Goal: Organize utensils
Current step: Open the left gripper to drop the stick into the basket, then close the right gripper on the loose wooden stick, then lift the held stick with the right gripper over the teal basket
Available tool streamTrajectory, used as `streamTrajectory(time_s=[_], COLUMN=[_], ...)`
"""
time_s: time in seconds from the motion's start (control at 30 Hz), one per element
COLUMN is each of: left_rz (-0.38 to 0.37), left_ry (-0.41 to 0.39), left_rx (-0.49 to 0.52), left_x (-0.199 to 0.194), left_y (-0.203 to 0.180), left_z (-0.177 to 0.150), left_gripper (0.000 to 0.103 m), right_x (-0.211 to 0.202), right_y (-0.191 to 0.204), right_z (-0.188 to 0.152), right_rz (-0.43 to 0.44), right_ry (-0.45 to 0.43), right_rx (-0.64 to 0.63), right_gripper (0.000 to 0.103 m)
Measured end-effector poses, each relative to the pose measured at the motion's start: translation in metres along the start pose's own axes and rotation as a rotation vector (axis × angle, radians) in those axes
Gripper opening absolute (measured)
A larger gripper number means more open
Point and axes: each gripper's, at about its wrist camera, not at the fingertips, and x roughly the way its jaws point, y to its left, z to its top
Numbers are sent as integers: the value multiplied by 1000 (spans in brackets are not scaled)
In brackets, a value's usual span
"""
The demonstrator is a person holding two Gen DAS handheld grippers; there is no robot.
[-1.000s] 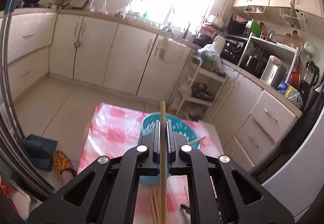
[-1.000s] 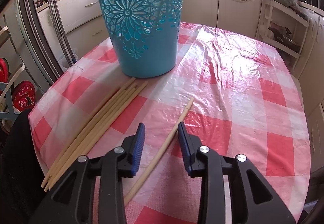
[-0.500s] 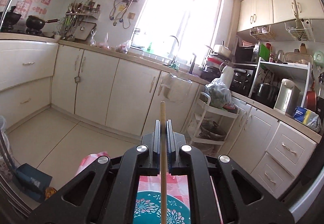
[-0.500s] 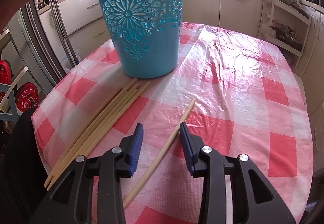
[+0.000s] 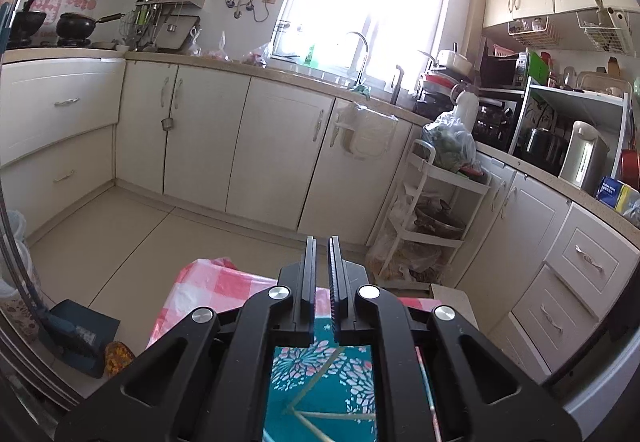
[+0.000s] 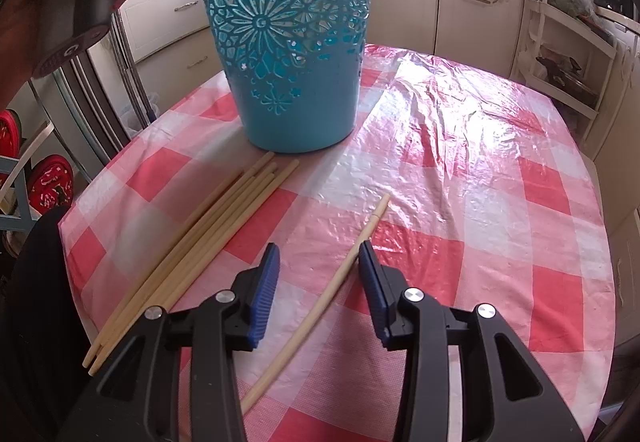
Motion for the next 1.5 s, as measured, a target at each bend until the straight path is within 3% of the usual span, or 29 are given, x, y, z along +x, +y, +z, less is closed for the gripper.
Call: streamTrajectory(time_s=[0.1,0.27,0.37,0.67,0.73,0.8,0.9,1.1,1.23,1.33,1.5], left_rz=[12,55,95,165,162,151,141,165,171,185,194], left_ry=[11,-10,-6,146,178,205,227,238,249,245,259], left_rx=[-12,-44,-55,-49,-46,-32,9,20,26,40,31], left_x=[-16,-59,-87,-125,-125,-125,-124,-116,-112,-108,-102], left_y=[9,36,56,99,103,105,103,101,95,89,88], left_z=[-8,-19,-34,-113,-128,-142,-155,-169,-169,-167,-168], left_gripper=[16,42,50,58,59,59,60,64,68,74,75], right_x=[-1,-7,-11,-4,-1,0,-1,-2,-8,-21,-48], right_y=[-2,-19,-26,-15,-6,1,4,9,1,-11,-32], right_z=[0,-1,-4,4,6,5,6,6,0,-3,-1], right_rz=[11,69,72,-20,-66,-84,-40,-68,-7,77,213], right_ry=[-1,15,23,44,52,61,86,119,108,67,-11], right_rx=[10,120,170,165,118,62,13,-39,38,144,296], right_gripper=[41,41,41,39,33,13,9,8,6,6,6])
